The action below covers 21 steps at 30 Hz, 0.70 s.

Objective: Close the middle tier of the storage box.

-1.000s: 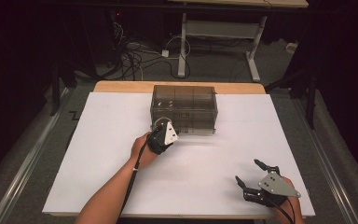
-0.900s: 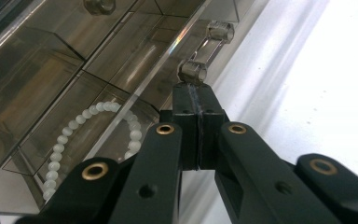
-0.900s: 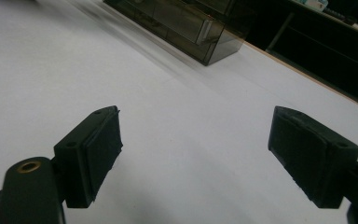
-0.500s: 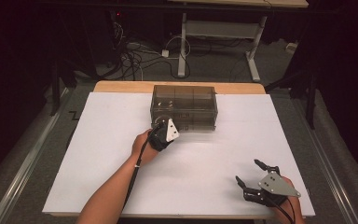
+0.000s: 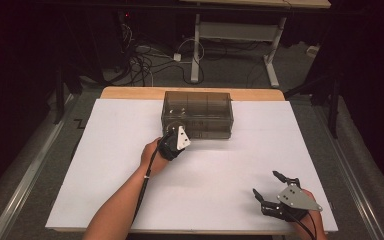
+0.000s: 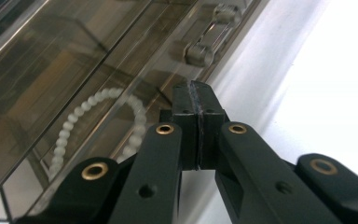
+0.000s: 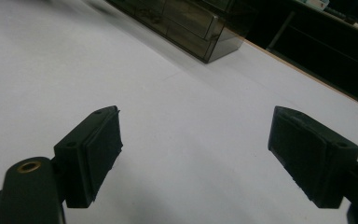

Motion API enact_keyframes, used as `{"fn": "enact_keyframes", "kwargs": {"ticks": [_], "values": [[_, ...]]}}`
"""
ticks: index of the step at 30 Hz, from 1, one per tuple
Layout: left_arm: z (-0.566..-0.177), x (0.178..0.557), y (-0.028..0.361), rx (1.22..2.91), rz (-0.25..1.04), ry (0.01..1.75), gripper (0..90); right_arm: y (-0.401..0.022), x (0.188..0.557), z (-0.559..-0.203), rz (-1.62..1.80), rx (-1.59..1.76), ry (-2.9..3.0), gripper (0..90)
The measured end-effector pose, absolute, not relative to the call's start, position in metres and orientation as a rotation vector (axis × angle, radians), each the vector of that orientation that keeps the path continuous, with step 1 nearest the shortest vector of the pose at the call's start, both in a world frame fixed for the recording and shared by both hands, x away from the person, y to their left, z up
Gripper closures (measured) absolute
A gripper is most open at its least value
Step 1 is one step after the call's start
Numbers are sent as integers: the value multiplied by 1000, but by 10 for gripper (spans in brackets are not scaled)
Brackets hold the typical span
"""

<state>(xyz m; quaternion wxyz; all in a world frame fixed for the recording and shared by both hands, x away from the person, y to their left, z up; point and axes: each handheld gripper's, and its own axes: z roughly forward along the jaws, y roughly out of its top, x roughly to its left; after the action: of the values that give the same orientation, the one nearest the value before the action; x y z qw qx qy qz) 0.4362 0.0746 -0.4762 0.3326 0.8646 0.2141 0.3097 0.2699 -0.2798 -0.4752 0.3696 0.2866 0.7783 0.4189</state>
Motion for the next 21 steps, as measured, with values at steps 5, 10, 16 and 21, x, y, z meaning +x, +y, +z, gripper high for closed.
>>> {"fn": "enact_keyframes", "kwargs": {"ticks": [5,10,16,21], "values": [[-475,438,81,2242,809,586,874,-280,270,-476,1073,732,2001,178],[-475,440,85,2230,811,605,874,-279,270,-476,1072,730,2001,178],[-478,441,87,2185,795,648,874,-279,270,-476,1072,731,2002,178],[-478,441,88,2191,801,651,874,-279,270,-476,1070,731,2003,178]]}}
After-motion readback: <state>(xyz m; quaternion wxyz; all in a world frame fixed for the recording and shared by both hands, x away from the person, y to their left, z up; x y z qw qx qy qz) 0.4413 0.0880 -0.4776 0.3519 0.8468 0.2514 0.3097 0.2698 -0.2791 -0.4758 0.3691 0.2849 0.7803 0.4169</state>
